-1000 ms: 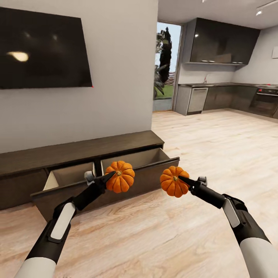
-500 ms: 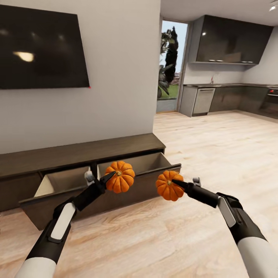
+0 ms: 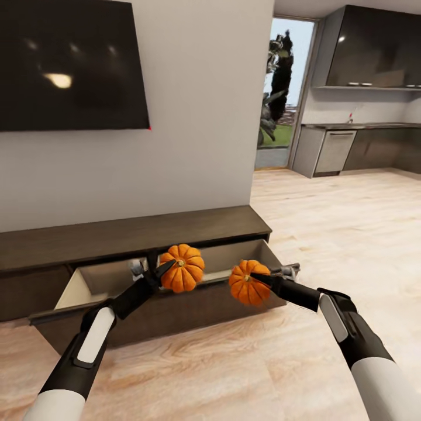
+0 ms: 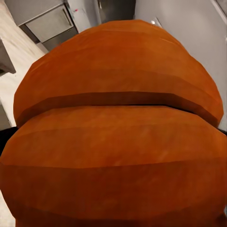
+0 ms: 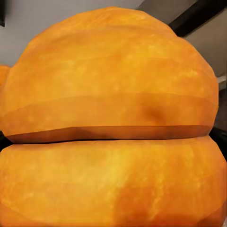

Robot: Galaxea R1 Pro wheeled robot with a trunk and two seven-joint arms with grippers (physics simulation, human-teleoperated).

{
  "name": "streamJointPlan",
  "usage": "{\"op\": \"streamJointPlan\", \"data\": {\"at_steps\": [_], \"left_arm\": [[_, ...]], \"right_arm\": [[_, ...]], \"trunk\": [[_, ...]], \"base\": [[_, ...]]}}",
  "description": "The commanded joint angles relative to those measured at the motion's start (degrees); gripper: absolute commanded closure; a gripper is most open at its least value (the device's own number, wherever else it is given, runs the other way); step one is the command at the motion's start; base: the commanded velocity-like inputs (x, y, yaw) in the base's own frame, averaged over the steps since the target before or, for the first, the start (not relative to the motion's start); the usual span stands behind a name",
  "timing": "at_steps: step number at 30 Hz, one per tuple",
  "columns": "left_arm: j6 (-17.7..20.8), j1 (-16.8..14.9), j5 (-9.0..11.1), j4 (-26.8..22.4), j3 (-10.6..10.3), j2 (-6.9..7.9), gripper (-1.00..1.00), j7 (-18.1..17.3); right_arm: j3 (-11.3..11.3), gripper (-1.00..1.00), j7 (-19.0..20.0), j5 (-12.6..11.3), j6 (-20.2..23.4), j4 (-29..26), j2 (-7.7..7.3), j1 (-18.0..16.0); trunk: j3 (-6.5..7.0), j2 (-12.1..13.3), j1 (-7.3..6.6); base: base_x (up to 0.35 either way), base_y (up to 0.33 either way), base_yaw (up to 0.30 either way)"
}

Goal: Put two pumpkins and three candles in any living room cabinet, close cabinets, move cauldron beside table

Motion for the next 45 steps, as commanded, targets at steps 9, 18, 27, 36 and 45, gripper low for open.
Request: {"op": "streamJointPlan", "data": {"at_steps": [9,18,27,36,45], "left_arm": [[0.2,0.0,0.5,0.0,0.0,-0.01,1.0,-0.1],[-0.2,0.0,0.5,2.2,0.0,-0.11,1.0,-0.1],[-4.0,0.0,0.7,3.1,-0.2,-1.38,1.0,-0.1],[-4.1,0.0,0.6,3.1,-0.3,-3.25,1.0,-0.1],[-4.1,0.0,0.5,3.1,-0.5,-3.35,1.0,-0.1]], "right_arm": [[-0.3,1.0,0.7,-0.6,0.3,-1.2,-0.01,0.0],[-0.4,1.0,2.3,-0.7,0.5,-1.2,-0.09,0.0],[-2.2,1.0,2.5,-0.7,4.1,-1.2,-0.01,0.0],[-2.8,1.0,2.5,-0.7,4.1,-1.2,-0.01,0.0],[-6.3,1.0,3.5,-0.6,4.1,-1.5,-0.13,0.0]], "trunk": [[-0.71,0.0,0.0],[-1.42,0.0,0.0],[-2.13,0.0,0.0],[-2.84,0.0,0.0],[-3.08,0.0,0.0]], "base": [[0.329,-0.057,0.174],[0.3,-0.037,0.173],[0.045,-0.201,0.171],[0.0,-0.146,0.125],[0.031,-0.089,0.034]]}}
